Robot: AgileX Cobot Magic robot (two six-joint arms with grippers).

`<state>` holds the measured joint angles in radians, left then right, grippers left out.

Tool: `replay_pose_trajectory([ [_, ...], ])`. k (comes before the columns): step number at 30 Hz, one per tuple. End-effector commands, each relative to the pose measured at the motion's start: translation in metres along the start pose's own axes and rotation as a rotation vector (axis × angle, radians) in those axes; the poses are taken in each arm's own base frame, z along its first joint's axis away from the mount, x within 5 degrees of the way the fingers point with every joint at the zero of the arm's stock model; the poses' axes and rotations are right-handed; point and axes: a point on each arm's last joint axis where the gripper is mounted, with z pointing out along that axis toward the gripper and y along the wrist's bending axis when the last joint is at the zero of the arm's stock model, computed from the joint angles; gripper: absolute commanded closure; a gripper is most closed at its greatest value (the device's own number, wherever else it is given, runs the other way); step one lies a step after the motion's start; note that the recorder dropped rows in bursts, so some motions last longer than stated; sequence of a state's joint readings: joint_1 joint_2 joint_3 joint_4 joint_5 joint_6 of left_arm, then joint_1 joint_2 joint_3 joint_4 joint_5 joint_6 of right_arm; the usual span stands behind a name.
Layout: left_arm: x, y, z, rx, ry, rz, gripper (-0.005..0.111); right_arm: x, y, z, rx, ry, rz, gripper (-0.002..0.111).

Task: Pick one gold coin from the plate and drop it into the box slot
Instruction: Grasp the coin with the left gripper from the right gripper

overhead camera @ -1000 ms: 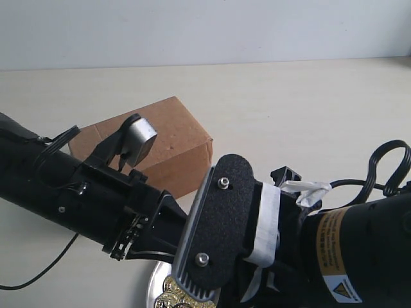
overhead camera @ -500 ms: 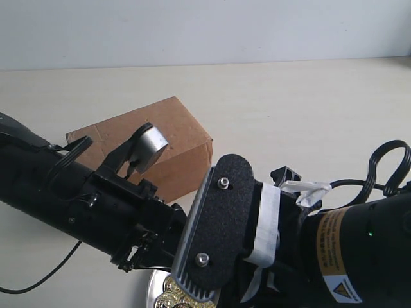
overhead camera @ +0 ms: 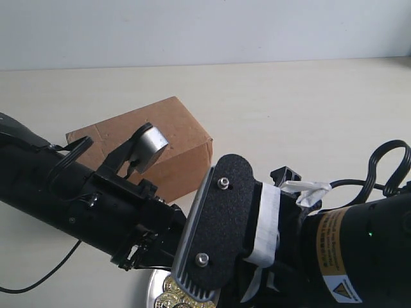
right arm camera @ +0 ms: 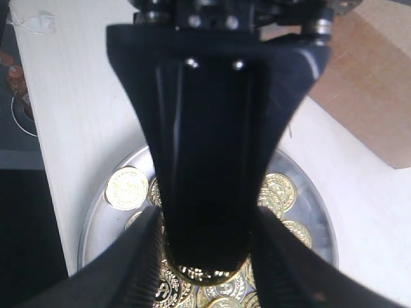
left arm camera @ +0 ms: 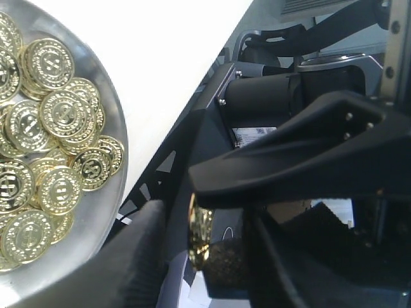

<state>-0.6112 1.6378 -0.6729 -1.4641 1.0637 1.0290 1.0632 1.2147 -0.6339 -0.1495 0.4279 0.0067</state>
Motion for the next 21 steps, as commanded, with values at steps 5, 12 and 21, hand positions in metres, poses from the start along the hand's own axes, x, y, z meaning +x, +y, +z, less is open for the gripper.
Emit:
replay_pose_trajectory([
  [5, -0.0015, -0.0018, 0.0014, 0.011, -0.007, -0.007, 0.089, -0.0013, -0.0004, -0.0017, 0.004, -0.011, -0.014, 0.085],
  [12, -0.0015, -0.0018, 0.0014, 0.011, -0.007, -0.007, 0.089, -0.0013, -0.0004, -0.0017, 0.004, -0.011, -0.014, 0.085],
  [21, -0.0015, -0.0018, 0.0014, 0.011, -0.007, 0.009, 0.104, -0.0013, -0.0004, -0.0017, 0.004, -0.011, -0.014, 0.085],
])
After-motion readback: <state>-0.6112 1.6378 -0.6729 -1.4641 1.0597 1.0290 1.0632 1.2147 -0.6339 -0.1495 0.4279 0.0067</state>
